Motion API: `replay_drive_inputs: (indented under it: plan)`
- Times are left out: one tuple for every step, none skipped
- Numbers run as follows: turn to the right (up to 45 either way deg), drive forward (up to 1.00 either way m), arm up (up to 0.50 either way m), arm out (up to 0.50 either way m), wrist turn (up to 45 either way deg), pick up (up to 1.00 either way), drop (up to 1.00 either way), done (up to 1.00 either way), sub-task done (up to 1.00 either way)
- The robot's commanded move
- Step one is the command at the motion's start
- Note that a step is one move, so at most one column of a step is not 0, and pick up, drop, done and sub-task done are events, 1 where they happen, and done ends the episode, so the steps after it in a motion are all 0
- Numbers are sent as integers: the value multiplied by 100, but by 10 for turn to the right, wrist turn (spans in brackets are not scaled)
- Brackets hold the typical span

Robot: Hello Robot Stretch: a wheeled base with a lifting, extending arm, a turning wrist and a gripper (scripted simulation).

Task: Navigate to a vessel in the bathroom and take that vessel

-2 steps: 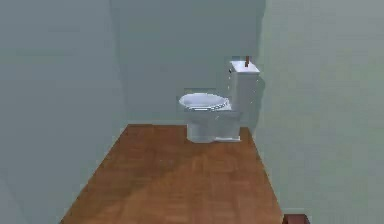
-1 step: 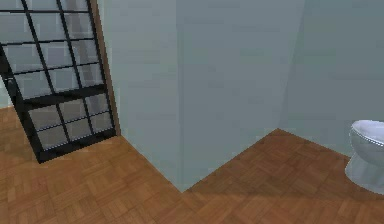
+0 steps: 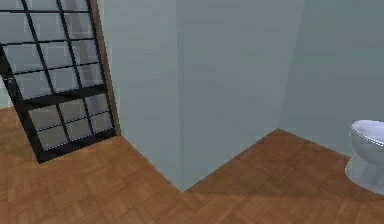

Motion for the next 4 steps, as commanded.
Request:
replay_drive_inputs:
  plan:
    - [0, 0, 0, 46, 0, 0, 0, 0, 0]
    - [0, 0, 0, 0, 450, 0, 0, 0, 0]
    - [0, 0, 0, 0, 450, 0, 0, 0, 0]
    - [0, 0, 0, 0, 450, 0, 0, 0, 0]
